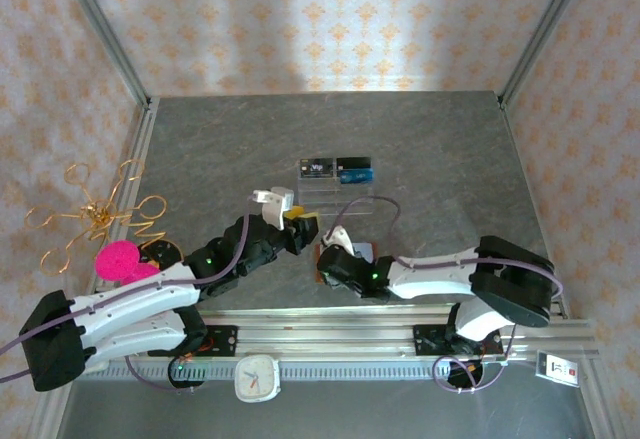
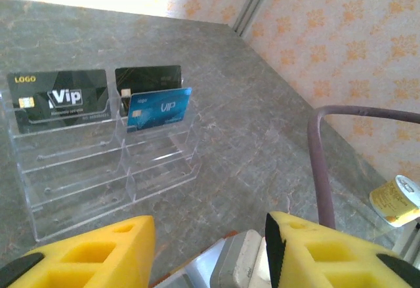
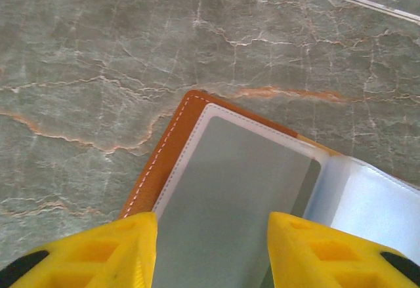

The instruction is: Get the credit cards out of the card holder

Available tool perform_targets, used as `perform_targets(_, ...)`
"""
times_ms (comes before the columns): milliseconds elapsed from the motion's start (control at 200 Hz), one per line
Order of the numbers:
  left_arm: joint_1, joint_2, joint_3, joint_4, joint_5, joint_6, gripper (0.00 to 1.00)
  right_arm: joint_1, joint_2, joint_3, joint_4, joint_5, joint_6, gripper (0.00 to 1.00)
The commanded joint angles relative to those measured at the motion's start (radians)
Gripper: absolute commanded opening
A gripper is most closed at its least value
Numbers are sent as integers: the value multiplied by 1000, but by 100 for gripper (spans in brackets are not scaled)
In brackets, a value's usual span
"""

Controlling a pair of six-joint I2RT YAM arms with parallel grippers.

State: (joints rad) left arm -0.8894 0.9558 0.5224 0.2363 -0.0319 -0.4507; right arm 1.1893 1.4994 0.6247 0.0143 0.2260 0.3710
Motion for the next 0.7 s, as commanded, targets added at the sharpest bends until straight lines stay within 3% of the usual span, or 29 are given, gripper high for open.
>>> perform_targets(0,2,-28,-18,35,-5,-52,48,9,41,24,-60,102,-4,44)
perform_targets(190,2,-17,-34,30,-3,-71,47,28,104,30,-74,108,6,37)
perform_targets(410,1,21,-63,41,27,-96,43,29,68,-18,-4,90,48,8)
perform_targets(526,0,50,-108,83,42,-129,34,29,-3,-74,94,80,76,0)
perform_targets(691,-4,151,-155,154,81,-197,12,27,-101,-154,223,56,126,0)
